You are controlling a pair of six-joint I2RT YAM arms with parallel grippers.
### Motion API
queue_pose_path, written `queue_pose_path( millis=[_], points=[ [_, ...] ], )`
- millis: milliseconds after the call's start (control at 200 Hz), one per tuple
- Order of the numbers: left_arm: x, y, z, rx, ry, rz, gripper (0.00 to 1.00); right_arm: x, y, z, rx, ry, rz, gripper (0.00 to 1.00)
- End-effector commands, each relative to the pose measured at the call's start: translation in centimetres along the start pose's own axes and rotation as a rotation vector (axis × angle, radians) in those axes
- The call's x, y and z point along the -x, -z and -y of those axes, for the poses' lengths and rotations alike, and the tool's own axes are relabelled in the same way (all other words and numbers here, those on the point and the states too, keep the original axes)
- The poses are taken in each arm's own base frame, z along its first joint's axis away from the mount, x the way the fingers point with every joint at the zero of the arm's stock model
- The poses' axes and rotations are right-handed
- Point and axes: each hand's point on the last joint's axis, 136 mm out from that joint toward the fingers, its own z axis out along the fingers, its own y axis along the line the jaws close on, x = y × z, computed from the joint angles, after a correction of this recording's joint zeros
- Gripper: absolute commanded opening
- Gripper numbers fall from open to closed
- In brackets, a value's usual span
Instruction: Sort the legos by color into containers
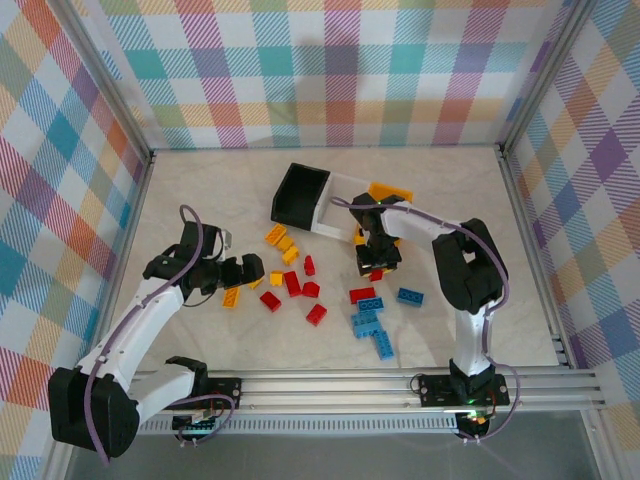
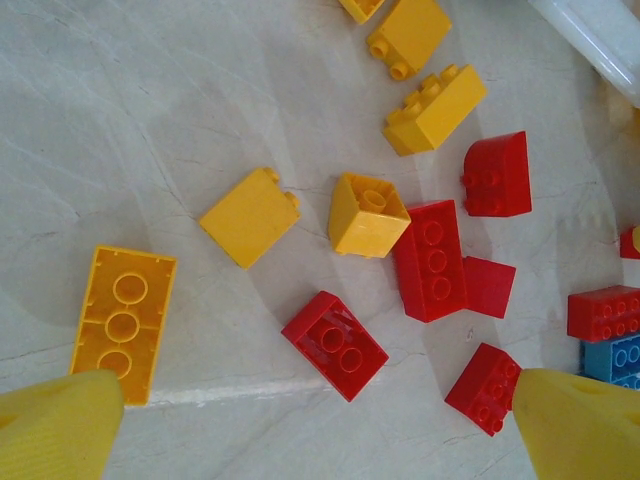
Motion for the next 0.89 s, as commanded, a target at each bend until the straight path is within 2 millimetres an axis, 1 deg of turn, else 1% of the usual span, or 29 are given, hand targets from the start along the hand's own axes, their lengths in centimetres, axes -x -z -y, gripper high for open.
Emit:
queue_pose_path(
  millis=[0, 85, 160, 255, 390, 445, 510, 575, 635, 775, 890],
  points=[
    [-0.2, 0.1, -0.2, 0.015, 0.014, 0.002, 1.0, -0.1, -0.2, 0.8, -0.035, -0.002, -0.003, 0.35],
    [-0.1, 0.1, -0.2, 0.017, 0.018, 0.004, 1.0, -0.1, 0.4, 1.0, -0.041, -0.001, 0.005, 0.33],
    [-0.1, 0.0, -0.2, 0.016, 0.022, 0.004, 1.0, 0.0, 1.7, 0.9, -0.036, -0.004, 0.023, 0.32],
    [0.2, -0.2, 0.0, 0.01, 0.027, 0.007, 1.0, 0.5, 4.8, 0.6, -0.008, -0.018, 0.077, 0.32],
    [0.8, -0.4, 0.5, -0.006, 0.029, 0.008, 1.0, 2.2, 9.6, -0.6, 0.071, -0.039, 0.183, 0.32],
    [1.0, -0.5, 0.7, -0.015, 0.029, 0.008, 1.0, 3.1, 11.1, -0.9, 0.091, -0.047, 0.217, 0.32],
    [1.2, -0.6, 1.0, -0.021, 0.026, 0.003, 1.0, 4.3, 12.1, -0.9, 0.106, -0.058, 0.244, 0.32],
    [1.3, -0.6, 1.1, -0.023, 0.023, 0.001, 1.0, 5.6, 12.3, -0.5, 0.107, -0.07, 0.255, 0.32],
    [1.3, -0.5, 1.1, -0.022, 0.014, -0.001, 1.0, 6.7, 12.2, 0.4, 0.086, -0.089, 0.255, 0.32],
    [1.2, 0.1, 1.0, -0.008, -0.009, -0.007, 1.0, 9.1, 11.4, 2.2, 0.063, -0.133, 0.26, 0.32],
    [0.9, 0.5, 0.7, 0.004, -0.02, -0.009, 1.0, 10.5, 9.8, 3.4, 0.045, -0.163, 0.24, 0.32]
  ],
)
